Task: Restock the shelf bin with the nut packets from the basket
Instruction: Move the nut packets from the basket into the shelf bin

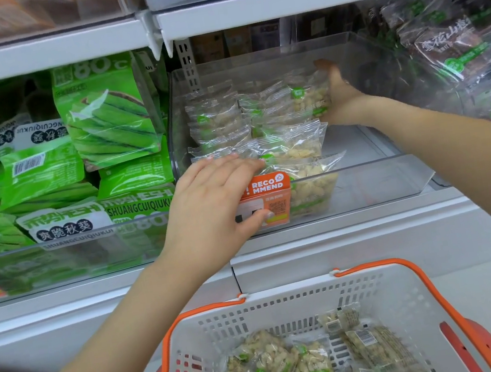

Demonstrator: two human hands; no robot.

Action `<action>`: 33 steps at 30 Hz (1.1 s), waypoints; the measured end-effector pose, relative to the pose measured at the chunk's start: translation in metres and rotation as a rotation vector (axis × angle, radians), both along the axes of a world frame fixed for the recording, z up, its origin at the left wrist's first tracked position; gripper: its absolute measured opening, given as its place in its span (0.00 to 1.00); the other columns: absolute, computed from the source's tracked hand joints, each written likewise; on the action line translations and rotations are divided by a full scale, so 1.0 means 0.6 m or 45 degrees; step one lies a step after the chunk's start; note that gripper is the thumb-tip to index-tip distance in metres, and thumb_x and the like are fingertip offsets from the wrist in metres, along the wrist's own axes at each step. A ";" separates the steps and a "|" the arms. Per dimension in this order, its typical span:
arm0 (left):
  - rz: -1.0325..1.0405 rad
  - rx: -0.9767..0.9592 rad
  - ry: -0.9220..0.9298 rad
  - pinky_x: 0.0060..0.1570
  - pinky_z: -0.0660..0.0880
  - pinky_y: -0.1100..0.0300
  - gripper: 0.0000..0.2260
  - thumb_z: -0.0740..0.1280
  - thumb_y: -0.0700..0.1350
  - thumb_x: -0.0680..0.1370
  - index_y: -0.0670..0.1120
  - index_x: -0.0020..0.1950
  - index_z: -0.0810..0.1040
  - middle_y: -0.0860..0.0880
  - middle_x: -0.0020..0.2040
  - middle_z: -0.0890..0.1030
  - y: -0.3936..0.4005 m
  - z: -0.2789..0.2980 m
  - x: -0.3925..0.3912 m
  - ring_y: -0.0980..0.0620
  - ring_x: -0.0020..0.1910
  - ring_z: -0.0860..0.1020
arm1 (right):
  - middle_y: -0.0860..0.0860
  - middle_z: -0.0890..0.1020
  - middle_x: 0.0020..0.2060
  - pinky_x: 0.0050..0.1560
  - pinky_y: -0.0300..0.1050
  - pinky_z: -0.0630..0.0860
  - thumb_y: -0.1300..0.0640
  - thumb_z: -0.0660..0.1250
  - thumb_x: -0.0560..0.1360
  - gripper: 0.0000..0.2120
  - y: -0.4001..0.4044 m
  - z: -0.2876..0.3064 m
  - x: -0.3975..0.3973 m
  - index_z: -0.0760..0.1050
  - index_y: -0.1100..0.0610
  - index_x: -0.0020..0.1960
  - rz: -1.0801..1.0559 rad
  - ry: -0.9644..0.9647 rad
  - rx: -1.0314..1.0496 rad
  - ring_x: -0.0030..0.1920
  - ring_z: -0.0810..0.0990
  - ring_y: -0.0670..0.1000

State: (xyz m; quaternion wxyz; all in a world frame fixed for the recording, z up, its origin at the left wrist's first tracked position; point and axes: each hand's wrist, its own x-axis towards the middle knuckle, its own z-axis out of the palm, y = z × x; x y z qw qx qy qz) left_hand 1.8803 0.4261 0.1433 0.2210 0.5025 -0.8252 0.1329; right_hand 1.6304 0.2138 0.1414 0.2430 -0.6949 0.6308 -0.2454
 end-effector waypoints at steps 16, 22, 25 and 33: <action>0.349 0.451 0.624 0.51 0.72 0.51 0.15 0.69 0.46 0.74 0.44 0.58 0.73 0.46 0.54 0.77 0.210 -0.149 -0.028 0.45 0.55 0.75 | 0.51 0.72 0.41 0.39 0.32 0.68 0.67 0.64 0.73 0.13 0.512 -0.174 -0.020 0.68 0.50 0.48 0.099 -0.243 -0.393 0.38 0.72 0.50; 0.600 1.301 0.249 0.48 0.75 0.54 0.15 0.67 0.49 0.76 0.44 0.60 0.73 0.45 0.56 0.78 0.292 -0.334 -0.025 0.46 0.52 0.77 | 0.49 0.74 0.52 0.39 0.42 0.72 0.56 0.67 0.76 0.15 0.632 -0.384 -0.044 0.68 0.57 0.60 0.361 0.337 0.868 0.50 0.77 0.53; 0.705 1.571 0.505 0.48 0.76 0.53 0.12 0.69 0.43 0.74 0.43 0.56 0.74 0.44 0.49 0.79 0.317 -0.407 -0.024 0.46 0.48 0.78 | 0.55 0.76 0.52 0.48 0.43 0.71 0.52 0.67 0.76 0.15 0.658 -0.451 -0.046 0.67 0.56 0.58 0.140 0.353 1.122 0.53 0.76 0.56; 0.974 1.982 1.191 0.48 0.71 0.59 0.13 0.71 0.45 0.74 0.41 0.57 0.78 0.48 0.48 0.77 0.335 -0.526 -0.065 0.50 0.46 0.75 | 0.54 0.70 0.69 0.51 0.45 0.77 0.41 0.77 0.64 0.46 0.681 -0.530 -0.032 0.60 0.55 0.75 -0.176 -0.065 1.480 0.60 0.76 0.55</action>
